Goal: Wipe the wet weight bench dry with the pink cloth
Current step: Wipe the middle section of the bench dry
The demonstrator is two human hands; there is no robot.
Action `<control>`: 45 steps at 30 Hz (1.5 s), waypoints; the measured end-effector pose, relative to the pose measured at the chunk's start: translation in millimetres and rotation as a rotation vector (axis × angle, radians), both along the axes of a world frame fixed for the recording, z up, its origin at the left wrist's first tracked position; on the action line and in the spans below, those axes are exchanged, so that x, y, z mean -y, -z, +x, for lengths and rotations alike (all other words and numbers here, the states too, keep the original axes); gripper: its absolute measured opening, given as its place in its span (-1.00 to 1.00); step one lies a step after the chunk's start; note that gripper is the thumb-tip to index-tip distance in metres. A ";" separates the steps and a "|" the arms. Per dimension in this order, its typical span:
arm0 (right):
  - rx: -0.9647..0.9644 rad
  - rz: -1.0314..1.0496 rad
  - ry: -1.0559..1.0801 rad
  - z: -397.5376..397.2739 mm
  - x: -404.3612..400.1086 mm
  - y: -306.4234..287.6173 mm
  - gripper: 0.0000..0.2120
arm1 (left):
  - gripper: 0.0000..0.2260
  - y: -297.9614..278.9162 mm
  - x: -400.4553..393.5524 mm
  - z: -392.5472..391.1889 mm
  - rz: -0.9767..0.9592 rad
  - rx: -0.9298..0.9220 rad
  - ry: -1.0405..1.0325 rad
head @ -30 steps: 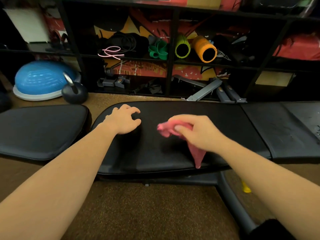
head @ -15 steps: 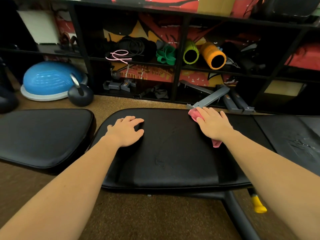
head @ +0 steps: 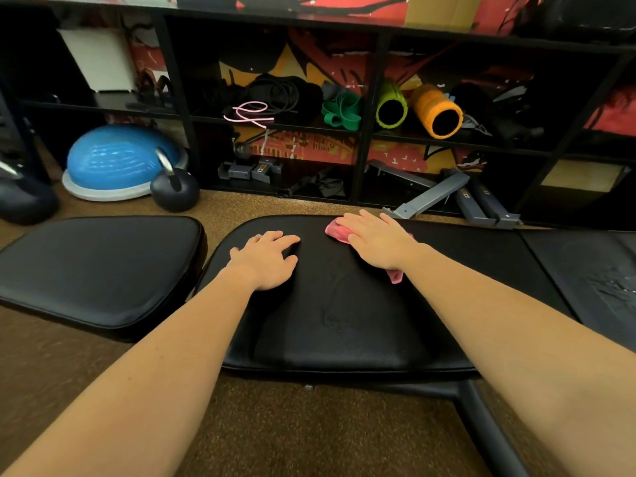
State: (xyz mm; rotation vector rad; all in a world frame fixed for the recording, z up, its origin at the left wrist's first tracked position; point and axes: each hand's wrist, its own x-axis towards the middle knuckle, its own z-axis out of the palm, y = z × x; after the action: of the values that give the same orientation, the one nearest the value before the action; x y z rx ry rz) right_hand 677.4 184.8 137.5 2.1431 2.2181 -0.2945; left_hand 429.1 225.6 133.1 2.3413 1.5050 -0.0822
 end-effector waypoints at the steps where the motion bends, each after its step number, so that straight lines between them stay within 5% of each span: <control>1: -0.003 -0.001 -0.024 -3.6 2.6 0.1 -0.51 | -0.54 0.8 -0.1 -0.1 0.001 -0.002 0.003; 26: -0.178 -0.032 -0.425 -82.1 122.6 -3.3 -0.57 | -0.54 6.6 5.5 -17.9 -0.004 0.111 0.004; 34: -0.447 -0.081 -0.426 -79.1 159.2 -19.7 -0.66 | -0.51 3.3 8.9 -25.4 -0.025 0.141 0.030; 39: -0.740 0.136 -0.237 -60.4 161.7 -57.7 -0.58 | -0.51 5.5 7.0 -30.4 -0.032 0.139 0.019; 45: -0.251 0.399 -0.009 27.3 108.5 -111.3 -0.59 | -0.52 9.1 6.2 -27.3 -0.043 0.123 0.013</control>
State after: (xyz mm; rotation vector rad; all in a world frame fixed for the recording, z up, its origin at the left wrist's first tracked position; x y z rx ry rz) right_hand 704.7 76.3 248.7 2.4017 2.6148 -0.1330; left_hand 401.8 219.4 124.0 2.2786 1.4150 0.0257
